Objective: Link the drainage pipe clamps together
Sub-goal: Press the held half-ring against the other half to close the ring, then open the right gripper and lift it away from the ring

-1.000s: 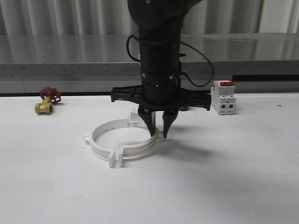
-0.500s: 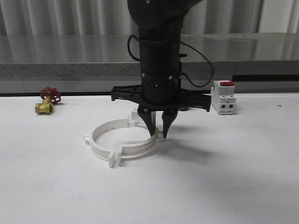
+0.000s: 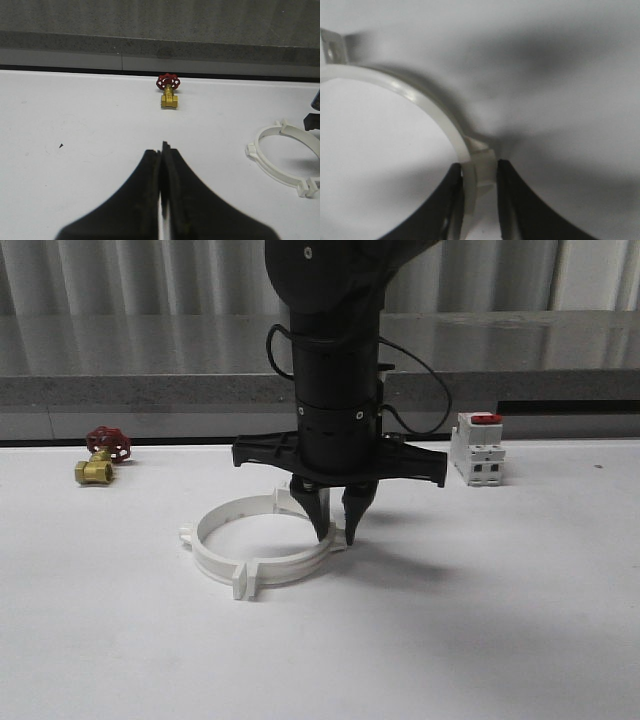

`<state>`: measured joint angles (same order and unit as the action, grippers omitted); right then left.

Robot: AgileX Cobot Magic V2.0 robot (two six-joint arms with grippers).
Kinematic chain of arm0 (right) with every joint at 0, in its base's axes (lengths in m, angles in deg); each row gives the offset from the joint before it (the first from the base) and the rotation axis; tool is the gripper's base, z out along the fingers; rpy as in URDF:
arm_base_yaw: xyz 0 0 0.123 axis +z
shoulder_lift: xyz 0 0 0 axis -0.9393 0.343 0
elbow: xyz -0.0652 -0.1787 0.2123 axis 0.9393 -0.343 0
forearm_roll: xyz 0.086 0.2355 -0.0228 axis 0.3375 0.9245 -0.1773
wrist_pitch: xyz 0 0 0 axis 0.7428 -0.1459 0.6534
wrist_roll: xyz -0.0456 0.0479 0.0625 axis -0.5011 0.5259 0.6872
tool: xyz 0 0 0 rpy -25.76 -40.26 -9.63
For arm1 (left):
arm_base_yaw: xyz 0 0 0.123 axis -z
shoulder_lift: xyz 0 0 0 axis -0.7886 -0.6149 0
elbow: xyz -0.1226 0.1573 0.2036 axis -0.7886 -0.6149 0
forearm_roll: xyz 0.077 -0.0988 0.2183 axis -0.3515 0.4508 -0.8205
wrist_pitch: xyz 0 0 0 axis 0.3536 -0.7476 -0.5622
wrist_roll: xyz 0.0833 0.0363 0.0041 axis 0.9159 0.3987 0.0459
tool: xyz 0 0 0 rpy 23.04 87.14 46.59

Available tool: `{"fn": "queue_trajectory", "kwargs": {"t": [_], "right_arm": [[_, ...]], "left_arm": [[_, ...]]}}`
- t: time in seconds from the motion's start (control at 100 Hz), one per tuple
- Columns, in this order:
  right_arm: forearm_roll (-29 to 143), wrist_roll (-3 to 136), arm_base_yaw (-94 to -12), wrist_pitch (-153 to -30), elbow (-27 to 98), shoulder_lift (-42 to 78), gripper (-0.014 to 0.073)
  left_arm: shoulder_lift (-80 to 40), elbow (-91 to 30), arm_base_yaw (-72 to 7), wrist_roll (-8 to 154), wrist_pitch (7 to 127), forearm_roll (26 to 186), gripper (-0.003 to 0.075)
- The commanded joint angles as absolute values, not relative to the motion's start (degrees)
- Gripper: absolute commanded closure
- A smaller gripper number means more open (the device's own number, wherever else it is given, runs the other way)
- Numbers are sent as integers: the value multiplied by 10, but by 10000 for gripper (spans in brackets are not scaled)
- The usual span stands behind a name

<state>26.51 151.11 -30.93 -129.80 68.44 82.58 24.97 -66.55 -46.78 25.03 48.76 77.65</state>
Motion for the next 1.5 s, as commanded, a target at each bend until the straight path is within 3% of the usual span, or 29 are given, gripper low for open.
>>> {"fn": "queue_trajectory", "kwargs": {"t": [0.0,0.2,0.42,0.51,0.7,1.01,1.49], "right_arm": [[252,1512,-309,-1295,700,796,494],[252,1512,-309,-1297,700,796,440],[250,1507,-309,-1292,700,796,176],[247,1507,-309,-1291,700,796,127],[245,1499,-309,-1294,720,794,123],[242,1374,-321,-1297,749,733,123],[242,1203,-486,-1303,670,569,123]], "left_arm": [[245,-649,-469,250,532,777,741],[245,-649,-469,250,532,777,741],[245,-649,-469,250,532,777,741],[245,-649,-469,250,532,777,741],[245,-649,-469,250,532,777,741],[245,-649,-469,250,532,777,741],[245,-649,-469,250,532,777,741]]}}
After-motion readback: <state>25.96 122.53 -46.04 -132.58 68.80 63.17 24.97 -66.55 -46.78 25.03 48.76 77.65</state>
